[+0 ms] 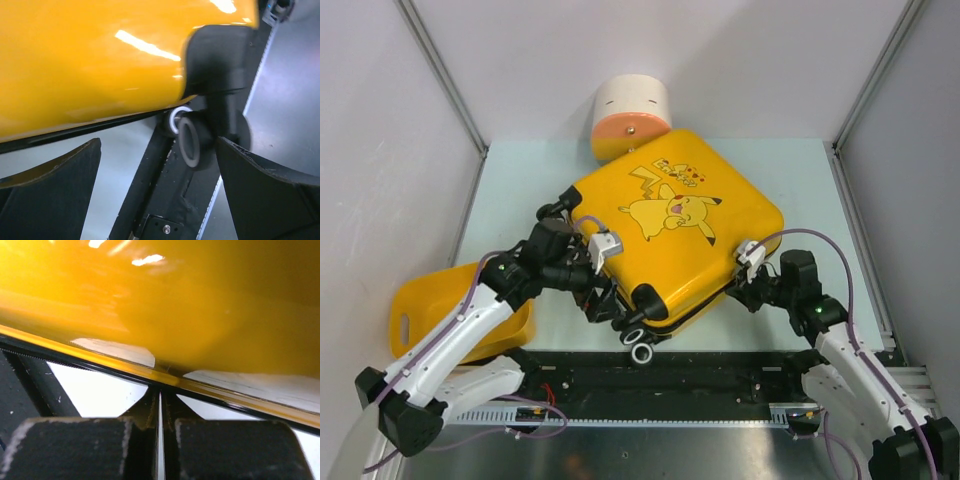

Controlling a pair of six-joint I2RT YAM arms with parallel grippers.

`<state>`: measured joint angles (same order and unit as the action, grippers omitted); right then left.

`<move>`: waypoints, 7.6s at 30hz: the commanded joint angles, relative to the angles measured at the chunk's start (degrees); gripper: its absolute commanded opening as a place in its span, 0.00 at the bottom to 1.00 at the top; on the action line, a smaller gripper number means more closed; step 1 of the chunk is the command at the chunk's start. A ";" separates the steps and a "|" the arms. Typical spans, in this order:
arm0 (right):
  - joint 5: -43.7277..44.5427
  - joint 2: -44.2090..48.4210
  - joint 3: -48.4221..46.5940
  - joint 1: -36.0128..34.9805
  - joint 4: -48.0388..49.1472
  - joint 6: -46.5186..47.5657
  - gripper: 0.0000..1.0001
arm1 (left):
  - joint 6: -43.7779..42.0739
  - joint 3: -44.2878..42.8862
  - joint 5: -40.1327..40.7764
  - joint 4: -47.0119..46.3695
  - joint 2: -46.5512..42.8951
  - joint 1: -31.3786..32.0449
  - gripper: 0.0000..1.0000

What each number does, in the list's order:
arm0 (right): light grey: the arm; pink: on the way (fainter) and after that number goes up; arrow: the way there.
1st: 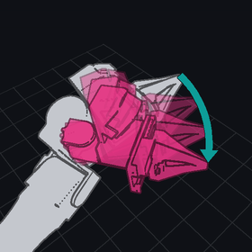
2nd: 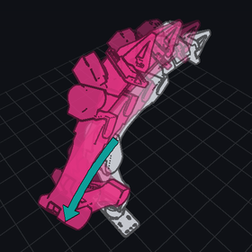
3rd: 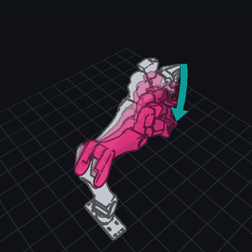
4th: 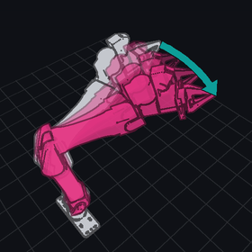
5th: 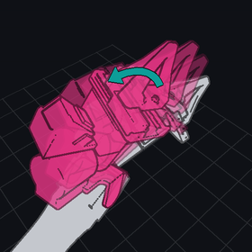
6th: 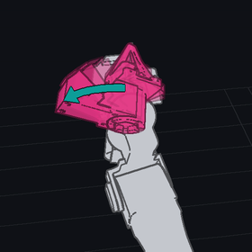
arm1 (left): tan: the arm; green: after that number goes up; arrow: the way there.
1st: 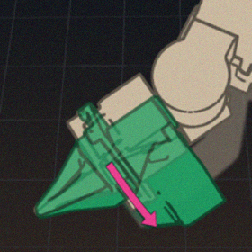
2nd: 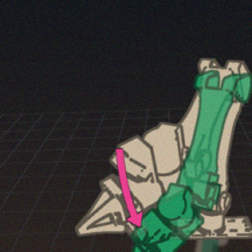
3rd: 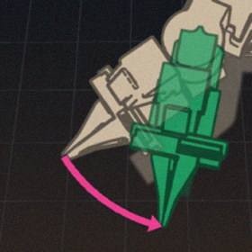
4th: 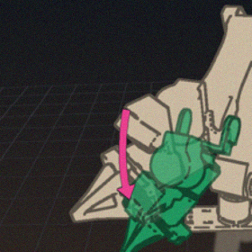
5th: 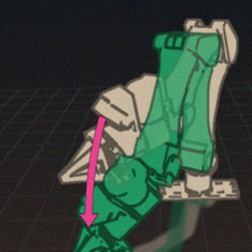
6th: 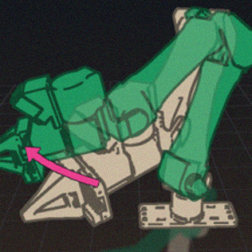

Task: Open, take out, and arrange the luggage

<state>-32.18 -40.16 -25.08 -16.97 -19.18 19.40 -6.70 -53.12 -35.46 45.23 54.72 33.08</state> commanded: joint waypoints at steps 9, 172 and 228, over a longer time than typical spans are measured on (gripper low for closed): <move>0.98 -2.29 -0.41 -8.60 13.90 -6.39 0.00 | -6.66 -2.07 2.32 2.49 0.38 12.18 1.00; -30.65 -25.93 -14.03 33.41 -1.49 57.04 0.00 | -5.60 -46.90 -9.80 1.97 59.19 -20.95 0.58; -17.21 0.18 -2.43 8.36 -3.95 22.70 0.00 | -52.91 -24.75 8.39 22.53 9.35 -8.32 1.00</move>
<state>-48.47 -38.96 -27.33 -8.25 -29.06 42.92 -63.86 -76.69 -25.67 62.43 65.45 15.42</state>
